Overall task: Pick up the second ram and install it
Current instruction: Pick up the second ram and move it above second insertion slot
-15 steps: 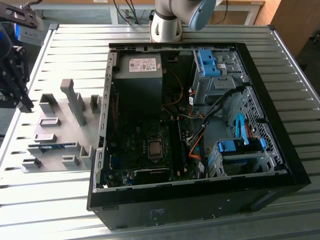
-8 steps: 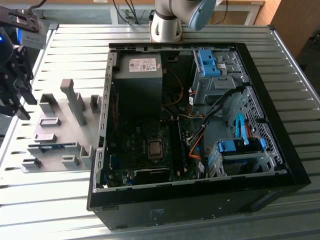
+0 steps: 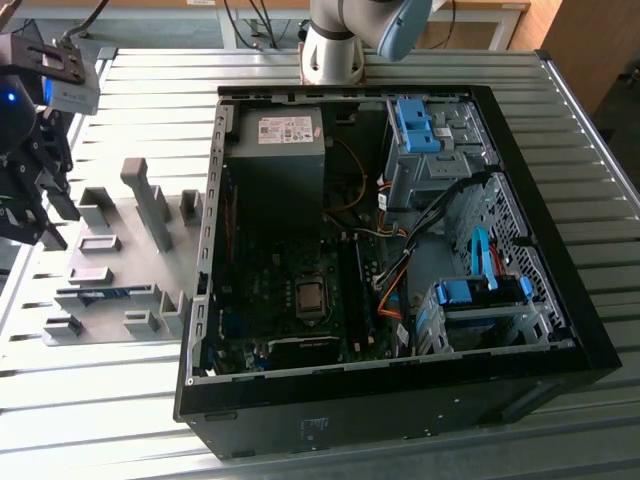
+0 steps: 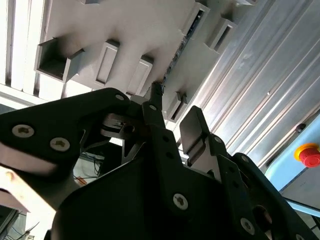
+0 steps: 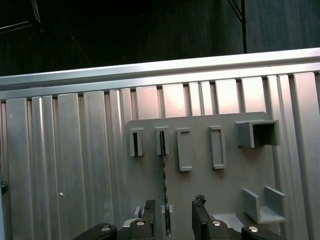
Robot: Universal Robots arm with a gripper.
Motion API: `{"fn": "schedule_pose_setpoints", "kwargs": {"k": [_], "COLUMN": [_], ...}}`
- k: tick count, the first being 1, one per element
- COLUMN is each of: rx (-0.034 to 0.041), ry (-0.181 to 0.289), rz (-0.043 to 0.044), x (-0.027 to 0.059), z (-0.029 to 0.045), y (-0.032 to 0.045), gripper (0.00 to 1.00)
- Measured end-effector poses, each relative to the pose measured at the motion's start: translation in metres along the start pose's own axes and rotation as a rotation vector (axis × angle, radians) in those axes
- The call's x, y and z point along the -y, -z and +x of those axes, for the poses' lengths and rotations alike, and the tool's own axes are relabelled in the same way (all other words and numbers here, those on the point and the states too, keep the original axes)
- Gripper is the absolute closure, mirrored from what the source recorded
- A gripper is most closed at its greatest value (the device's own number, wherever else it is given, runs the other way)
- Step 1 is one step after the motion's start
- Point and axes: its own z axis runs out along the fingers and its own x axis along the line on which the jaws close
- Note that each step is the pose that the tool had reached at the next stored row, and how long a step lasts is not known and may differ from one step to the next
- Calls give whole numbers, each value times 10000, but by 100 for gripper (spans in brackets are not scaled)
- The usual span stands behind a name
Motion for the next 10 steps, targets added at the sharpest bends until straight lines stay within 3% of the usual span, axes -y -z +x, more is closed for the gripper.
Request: {"fn": "schedule_pose_setpoints", "kwargs": {"k": [10], "rx": [29], "ry": [1], "rz": [-3], "x": [-21], "z": [17], "y": [-124], "gripper": [58]}}
